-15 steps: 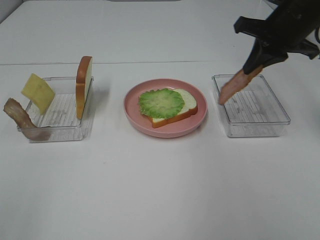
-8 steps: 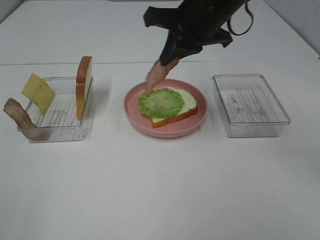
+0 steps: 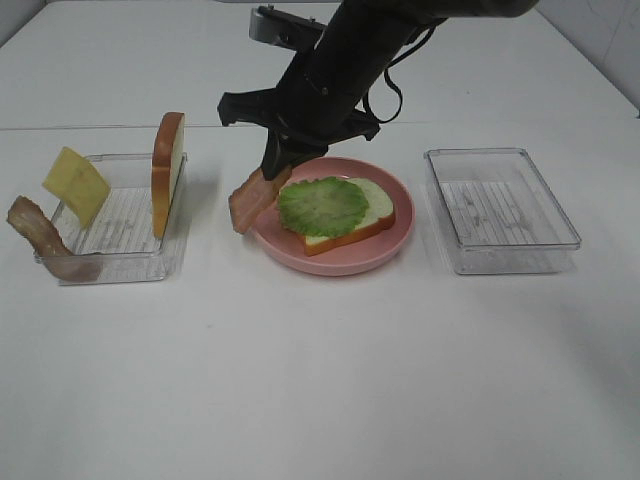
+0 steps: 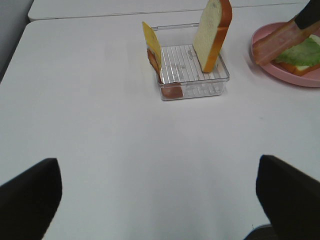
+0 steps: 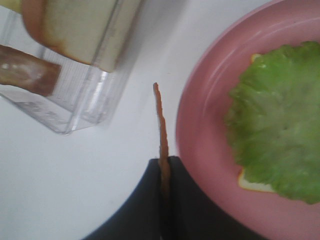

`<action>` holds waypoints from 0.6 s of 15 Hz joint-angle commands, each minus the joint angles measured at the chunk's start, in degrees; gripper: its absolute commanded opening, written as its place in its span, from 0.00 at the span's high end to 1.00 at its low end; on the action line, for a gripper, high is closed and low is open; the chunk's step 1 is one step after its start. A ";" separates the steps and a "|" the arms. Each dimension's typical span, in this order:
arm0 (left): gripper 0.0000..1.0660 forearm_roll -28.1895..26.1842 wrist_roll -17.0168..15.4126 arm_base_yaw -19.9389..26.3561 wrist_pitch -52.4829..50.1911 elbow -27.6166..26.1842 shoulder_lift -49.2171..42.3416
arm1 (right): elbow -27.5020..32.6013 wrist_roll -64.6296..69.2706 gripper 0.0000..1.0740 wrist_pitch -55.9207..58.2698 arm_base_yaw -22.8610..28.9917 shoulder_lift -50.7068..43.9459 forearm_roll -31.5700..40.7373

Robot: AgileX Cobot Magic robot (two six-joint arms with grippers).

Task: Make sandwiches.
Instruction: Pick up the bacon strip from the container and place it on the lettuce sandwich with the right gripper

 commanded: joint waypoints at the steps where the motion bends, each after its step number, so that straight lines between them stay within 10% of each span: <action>1: 0.06 -0.40 -0.23 0.17 -0.17 0.17 -0.74 | -1.32 1.95 1.00 -0.46 -0.17 1.49 -6.47; 9: 0.06 -0.40 -0.23 0.17 -0.17 0.17 -0.74 | -1.32 4.30 1.00 -4.58 -0.17 3.50 -26.87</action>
